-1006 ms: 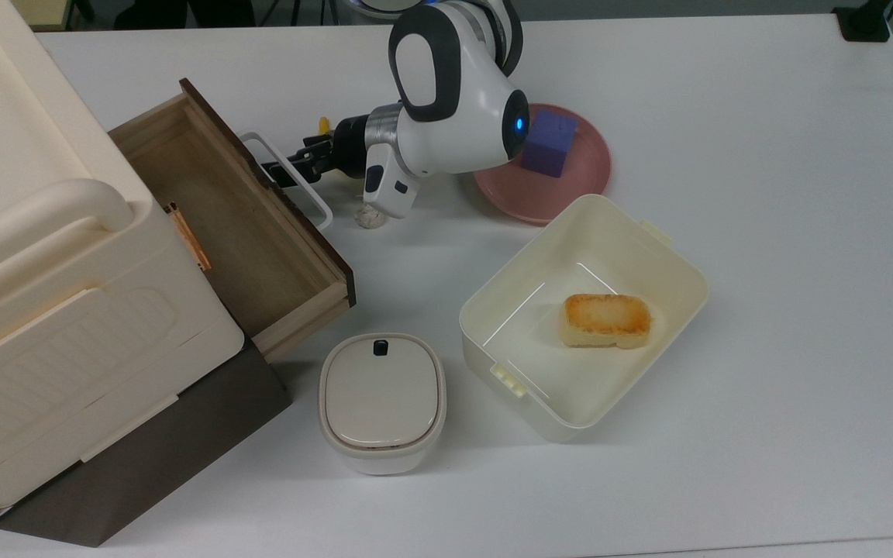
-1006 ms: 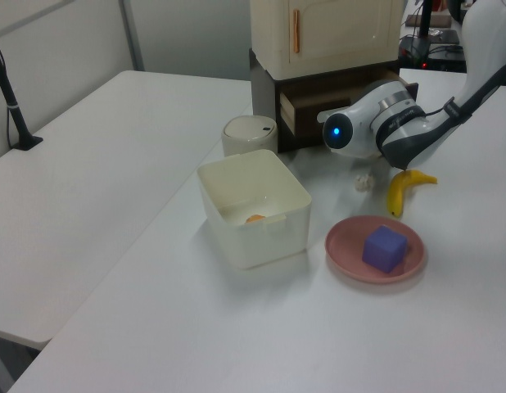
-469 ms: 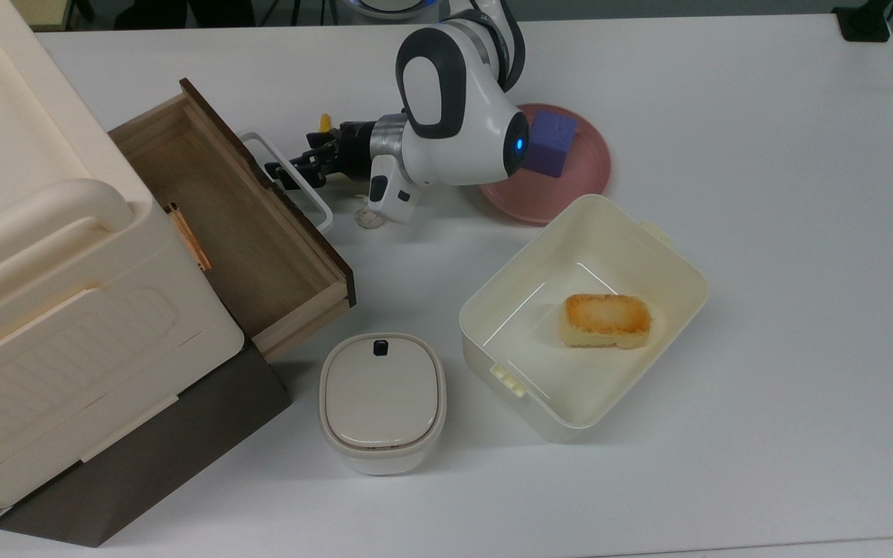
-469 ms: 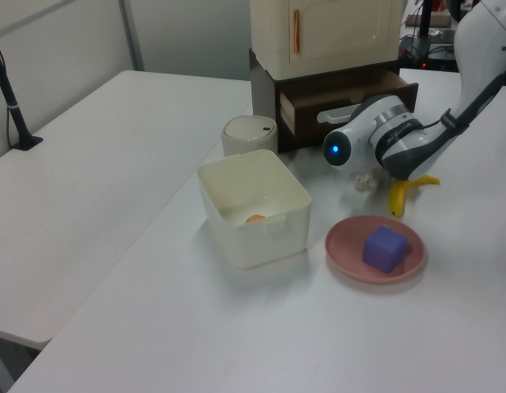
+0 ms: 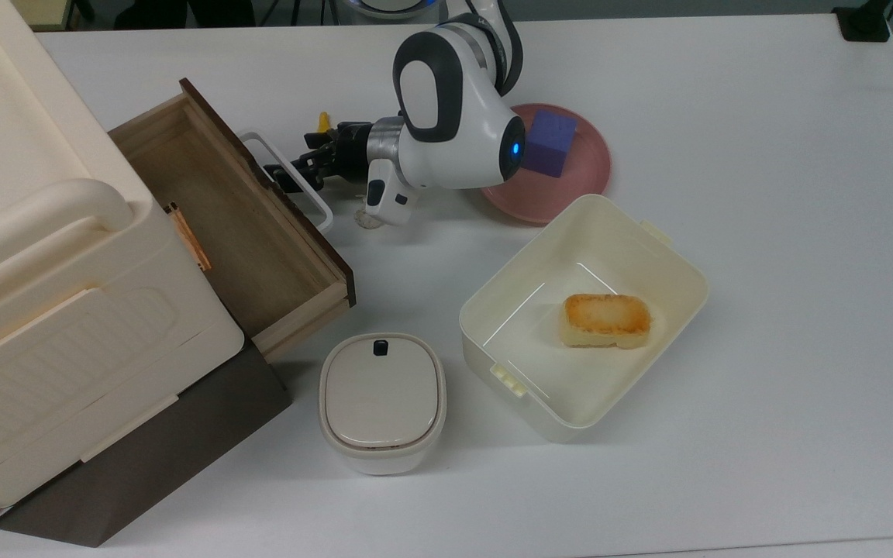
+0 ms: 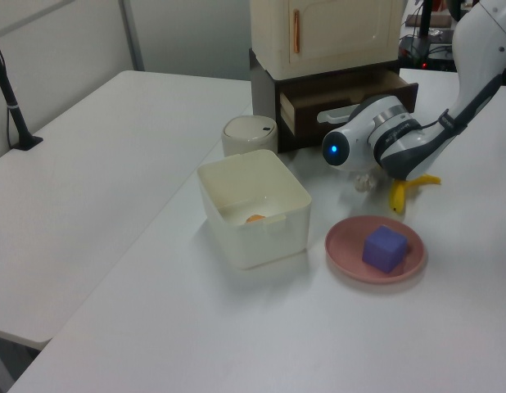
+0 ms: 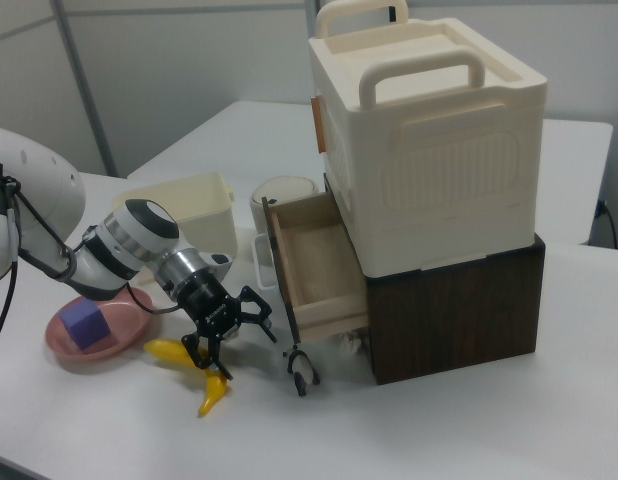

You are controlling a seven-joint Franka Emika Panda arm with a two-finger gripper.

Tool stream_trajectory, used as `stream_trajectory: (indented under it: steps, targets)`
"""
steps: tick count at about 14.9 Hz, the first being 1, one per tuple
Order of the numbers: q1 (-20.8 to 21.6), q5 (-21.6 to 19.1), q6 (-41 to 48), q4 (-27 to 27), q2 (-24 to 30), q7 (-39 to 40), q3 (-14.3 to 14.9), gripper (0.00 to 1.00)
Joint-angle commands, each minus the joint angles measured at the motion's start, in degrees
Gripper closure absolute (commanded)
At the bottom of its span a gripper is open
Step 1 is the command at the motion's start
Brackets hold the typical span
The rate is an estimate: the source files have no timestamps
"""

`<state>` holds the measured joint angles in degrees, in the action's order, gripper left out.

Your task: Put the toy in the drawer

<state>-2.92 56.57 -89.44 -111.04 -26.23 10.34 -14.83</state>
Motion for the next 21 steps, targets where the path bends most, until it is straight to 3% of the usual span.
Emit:
stream_trajectory:
  steps: [1, 10, 21]
  targets:
    - [-1.12, -0.84, -0.21, 2.84, -2.86, 0.99, 0.24, 0.0]
    - [-3.75, -1.81, -0.3, 7.58, -5.93, 1.34, 0.42, 0.0]
    - [-5.43, -1.63, -0.47, 7.77, -6.2, 3.98, 1.12, 0.0]
